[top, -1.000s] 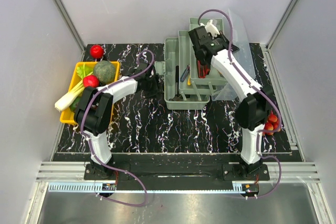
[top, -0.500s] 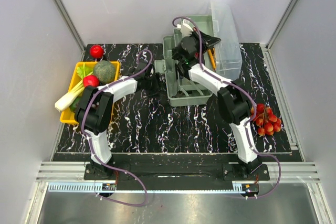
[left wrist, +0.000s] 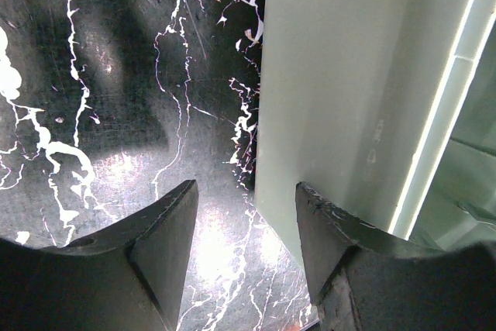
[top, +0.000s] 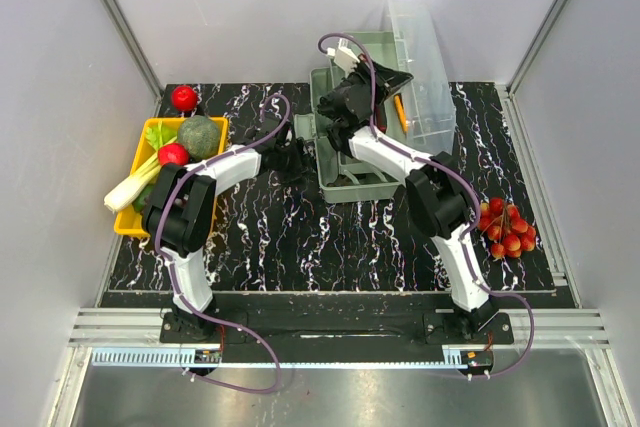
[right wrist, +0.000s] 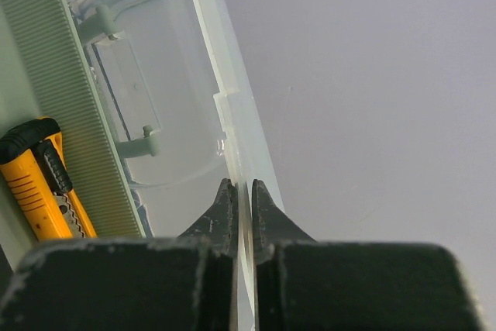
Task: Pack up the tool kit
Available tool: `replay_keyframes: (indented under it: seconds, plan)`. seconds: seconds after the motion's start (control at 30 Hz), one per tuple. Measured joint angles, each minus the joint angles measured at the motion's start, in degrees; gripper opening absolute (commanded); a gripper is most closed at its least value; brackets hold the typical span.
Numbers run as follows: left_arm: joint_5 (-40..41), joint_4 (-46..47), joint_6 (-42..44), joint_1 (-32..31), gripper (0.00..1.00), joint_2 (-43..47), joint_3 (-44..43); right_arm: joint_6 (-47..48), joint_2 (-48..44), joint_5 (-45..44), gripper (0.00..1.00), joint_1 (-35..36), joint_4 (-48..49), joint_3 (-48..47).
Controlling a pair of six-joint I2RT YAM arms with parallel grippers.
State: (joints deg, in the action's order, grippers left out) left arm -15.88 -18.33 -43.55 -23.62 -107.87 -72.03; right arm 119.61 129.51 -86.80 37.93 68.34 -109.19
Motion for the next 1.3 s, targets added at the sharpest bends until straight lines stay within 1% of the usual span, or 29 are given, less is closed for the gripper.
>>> replay_keyframes:
  seconds: [0.17, 0.23, 0.3, 0.4, 0.63, 0.9, 0.97, 1.1, 1.3]
  plan:
    - [0.0, 0.0, 0.0, 0.0, 0.57, 0.0, 0.0, -0.1, 0.0, -0.2, 0.28, 1.2, 0.8, 0.0]
    - [0.0, 0.0, 0.0, 0.0, 0.57, 0.0, 0.0, -1.1, 0.2, -0.4, 0.33, 2.2, 2.3, 0.0]
    - [0.0, 0.0, 0.0, 0.0, 0.57, 0.0, 0.0, -2.1, 0.4, -0.5, 0.35, 3.3, 3.8, 0.0]
    - [0.0, 0.0, 0.0, 0.0, 0.57, 0.0, 0.0, -2.9, 0.8, -0.3, 0.35, 4.8, 4.8, -0.1]
    - [0.0, 0.0, 0.0, 0.0, 0.57, 0.0, 0.0, -3.7, 1.9, -0.3, 0.36, 7.5, 5.6, -1.2]
    - [-0.2, 0.4, -0.2, 0.4, 0.57, 0.0, 0.2, -4.0, 2.8, -0.4, 0.40, 9.6, 5.6, -1.3]
    - [-0.3, 0.6, -0.4, 0.5, 0.57, 0.0, 0.2, -4.1, 2.8, -0.6, 0.42, 9.9, 5.6, -1.3]
    - [-0.5, 1.2, -0.5, 0.8, 0.57, 0.0, 0.2, -4.2, 2.8, -0.6, 0.52, 10.5, 5.6, -1.3]
    - [-0.7, 1.9, -0.9, 1.7, 0.58, 0.0, 0.7, -4.2, 2.8, -0.9, 0.56, 13.1, 5.6, -1.3]
